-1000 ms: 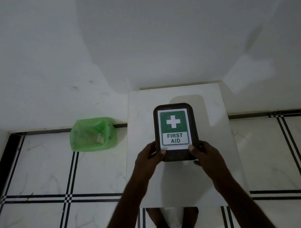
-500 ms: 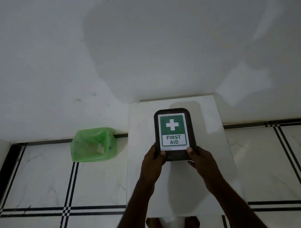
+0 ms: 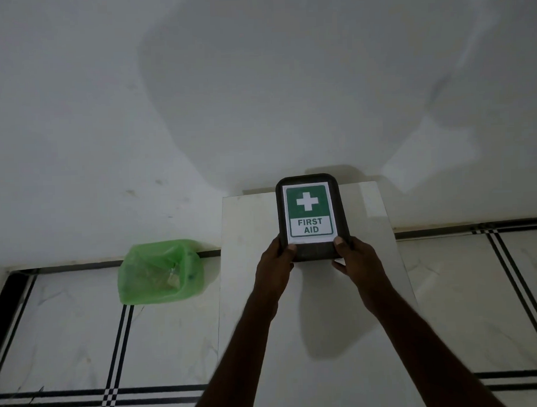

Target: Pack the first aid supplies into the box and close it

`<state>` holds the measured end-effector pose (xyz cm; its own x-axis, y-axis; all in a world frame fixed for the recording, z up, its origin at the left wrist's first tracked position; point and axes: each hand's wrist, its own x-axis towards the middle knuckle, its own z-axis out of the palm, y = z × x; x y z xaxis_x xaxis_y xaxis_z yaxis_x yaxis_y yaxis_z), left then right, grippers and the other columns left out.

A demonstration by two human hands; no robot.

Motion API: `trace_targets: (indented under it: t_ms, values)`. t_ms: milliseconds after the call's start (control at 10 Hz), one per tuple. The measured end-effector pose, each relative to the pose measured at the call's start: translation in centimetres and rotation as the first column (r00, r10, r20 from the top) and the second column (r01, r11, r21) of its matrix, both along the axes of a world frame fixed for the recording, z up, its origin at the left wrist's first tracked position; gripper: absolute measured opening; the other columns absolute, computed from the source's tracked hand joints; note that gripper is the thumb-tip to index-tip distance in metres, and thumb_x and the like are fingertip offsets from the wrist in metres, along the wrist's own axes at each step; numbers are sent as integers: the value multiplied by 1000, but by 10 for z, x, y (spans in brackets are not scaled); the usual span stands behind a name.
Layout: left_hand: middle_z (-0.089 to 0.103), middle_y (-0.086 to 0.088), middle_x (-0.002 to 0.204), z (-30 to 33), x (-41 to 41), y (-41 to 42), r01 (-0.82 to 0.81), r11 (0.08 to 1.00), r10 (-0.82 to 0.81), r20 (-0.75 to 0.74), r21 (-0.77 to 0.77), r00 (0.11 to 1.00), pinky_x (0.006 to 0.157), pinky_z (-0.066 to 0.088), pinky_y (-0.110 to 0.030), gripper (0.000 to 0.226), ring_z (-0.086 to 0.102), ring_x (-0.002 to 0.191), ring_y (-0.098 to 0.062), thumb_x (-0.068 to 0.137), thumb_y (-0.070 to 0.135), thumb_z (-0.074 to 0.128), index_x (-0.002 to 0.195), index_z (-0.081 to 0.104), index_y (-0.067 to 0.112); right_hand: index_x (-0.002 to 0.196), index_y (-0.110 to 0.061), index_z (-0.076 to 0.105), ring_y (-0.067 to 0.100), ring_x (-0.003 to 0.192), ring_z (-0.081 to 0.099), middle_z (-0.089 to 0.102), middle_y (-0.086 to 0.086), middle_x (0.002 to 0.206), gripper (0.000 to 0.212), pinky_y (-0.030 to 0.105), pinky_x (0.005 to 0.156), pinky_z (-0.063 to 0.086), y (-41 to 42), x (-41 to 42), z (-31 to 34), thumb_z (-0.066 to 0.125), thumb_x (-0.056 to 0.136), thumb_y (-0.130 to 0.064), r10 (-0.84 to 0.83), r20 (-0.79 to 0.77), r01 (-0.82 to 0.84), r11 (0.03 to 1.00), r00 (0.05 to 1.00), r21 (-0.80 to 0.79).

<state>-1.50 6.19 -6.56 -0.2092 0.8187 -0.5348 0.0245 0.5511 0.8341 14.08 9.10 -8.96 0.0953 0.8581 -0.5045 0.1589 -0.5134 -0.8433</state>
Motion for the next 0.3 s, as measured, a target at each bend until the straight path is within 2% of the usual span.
trace_targets:
  t_ms: [100,200,300]
  values:
    - [62,-5,133,6,1,-3,2,999,-2,-1,-33,1000,105,51,-41,39,58,122,-23,102,22,49,141,52,22,125,-11,56,25,101,60,62,11,113,36,49,96,53,-2,4,7,50,98,-34,38,38,-37,999,999,-25]
    - [58,-9,141,19,2,-3,9,998,-15,-109,-55,994,109,47,-43,44,55,125,-24,101,32,51,142,50,17,116,-11,59,27,104,60,64,10,109,34,46,96,52,-2,8,18,49,97,-38,67,87,-64,997,994,-42]
    - [59,-7,141,51,-2,-5,-12,1000,21,-344,27,939,97,40,-24,50,54,130,-22,100,36,53,145,47,15,118,-4,60,29,110,61,66,15,120,49,34,90,47,-3,13,49,46,96,-46,77,314,-92,995,946,34]
